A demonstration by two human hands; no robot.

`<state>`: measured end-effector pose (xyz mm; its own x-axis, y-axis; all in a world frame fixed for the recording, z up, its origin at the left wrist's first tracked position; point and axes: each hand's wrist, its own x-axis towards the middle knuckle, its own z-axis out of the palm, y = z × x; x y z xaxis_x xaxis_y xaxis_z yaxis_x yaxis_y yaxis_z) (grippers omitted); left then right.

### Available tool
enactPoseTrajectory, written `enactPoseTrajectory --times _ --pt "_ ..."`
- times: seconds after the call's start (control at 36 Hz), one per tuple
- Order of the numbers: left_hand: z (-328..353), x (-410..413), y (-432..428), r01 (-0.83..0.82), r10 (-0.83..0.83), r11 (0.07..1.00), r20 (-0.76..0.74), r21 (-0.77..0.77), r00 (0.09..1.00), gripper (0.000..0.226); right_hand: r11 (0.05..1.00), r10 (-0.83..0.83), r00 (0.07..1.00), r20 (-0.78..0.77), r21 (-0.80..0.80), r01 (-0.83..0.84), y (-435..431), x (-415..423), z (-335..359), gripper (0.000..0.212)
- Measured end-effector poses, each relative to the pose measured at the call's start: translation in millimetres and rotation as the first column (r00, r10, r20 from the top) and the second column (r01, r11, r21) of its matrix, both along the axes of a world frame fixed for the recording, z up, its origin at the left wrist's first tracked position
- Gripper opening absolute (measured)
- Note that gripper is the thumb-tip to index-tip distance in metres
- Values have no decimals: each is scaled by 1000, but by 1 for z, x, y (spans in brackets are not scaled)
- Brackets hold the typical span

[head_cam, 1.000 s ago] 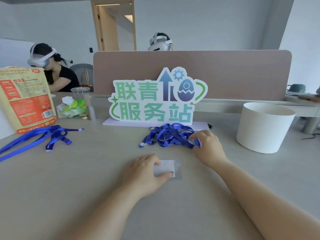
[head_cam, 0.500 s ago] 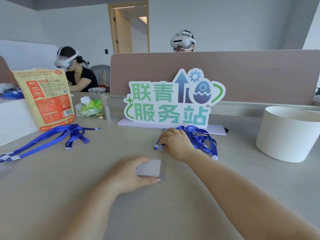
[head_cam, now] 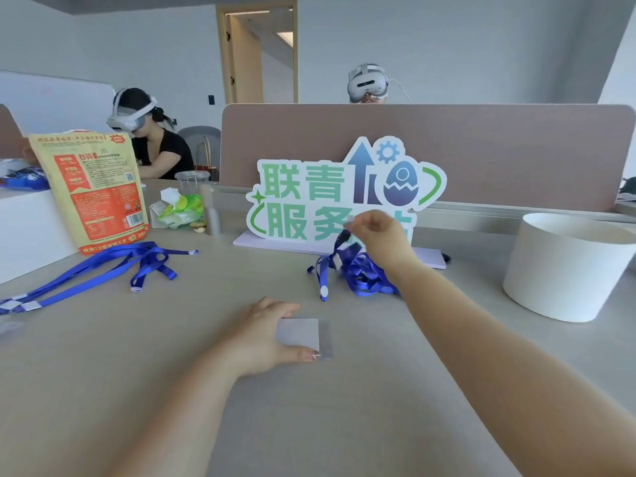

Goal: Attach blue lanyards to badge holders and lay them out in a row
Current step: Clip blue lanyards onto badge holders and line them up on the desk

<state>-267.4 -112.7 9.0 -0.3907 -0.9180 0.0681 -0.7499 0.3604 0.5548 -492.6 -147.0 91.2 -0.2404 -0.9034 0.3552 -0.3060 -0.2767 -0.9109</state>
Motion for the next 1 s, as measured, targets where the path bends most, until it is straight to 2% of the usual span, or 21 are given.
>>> enactPoseTrajectory --times 0.06,0.11,0.14,0.22,0.28,0.33,0.44,0.5,0.53,0.56,0.64,0.67,0.72,0.75,0.81,0.83,0.94,1.0 --pt "0 0 0 -9 9 1000 0 1 1000 85 1000 3 1000 -30 -14 -4 4 -5 7 8" --pt "0 -1 1 -13 13 1000 0 -2 1000 84 999 19 978 -208 53 -9 8 -6 12 9" --pt "0 -1 2 -14 14 1000 2 -3 1000 84 998 12 970 -243 61 3 9 -6 12 8" --pt "-1 -1 3 -27 27 1000 2 -3 1000 85 999 -30 979 -201 27 36 10 -8 12 12" --pt "0 -2 4 -33 33 999 6 -7 999 83 998 -3 974 -228 55 16 15 -8 10 13" --pt "0 -3 4 -40 40 999 27 -17 999 83 999 3 991 -136 49 4 19 -8 5 10" --pt "1 -4 4 -74 73 997 37 8 997 100 995 76 990 116 48 -82 26 -7 1 6" --pt "2 -5 4 -81 80 997 43 17 996 103 992 123 941 316 -50 -113 32 -6 9 3" --pt "3 -5 5 -87 86 996 52 19 995 103 988 144 923 356 -97 -117 36 -7 12 3" --pt "4 -6 5 -98 96 995 62 17 993 102 986 160 932 325 -101 -134 38 -6 14 3" --pt "5 -8 7 -130 130 992 87 -2 988 94 967 239 971 12 88 -239 48 0 8 6" --pt "5 -8 8 -137 137 991 81 -8 987 90 966 236 972 -12 111 -233 50 2 5 6" --pt "5 -9 9 -145 146 989 60 -23 987 82 990 137 990 36 37 -139 52 3 1 8" --pt "5 -9 10 -150 151 988 54 -30 987 79 995 97 995 2 24 -97 55 2 -1 10" --pt "5 -9 11 -162 165 986 65 -38 984 78 981 163 972 -167 137 -141 61 3 -9 13" --pt "6 -9 12 -170 173 984 71 -45 982 79 968 207 957 -204 188 -169 63 4 -15 13" --pt "11 -9 20 -177 180 981 30 -85 983 81 995 43 999 -26 94 -41 75 -1 -18 13" --pt "13 -9 24 -161 162 985 15 -69 987 80 994 66 994 -90 97 -57 85 -6 -7 15"
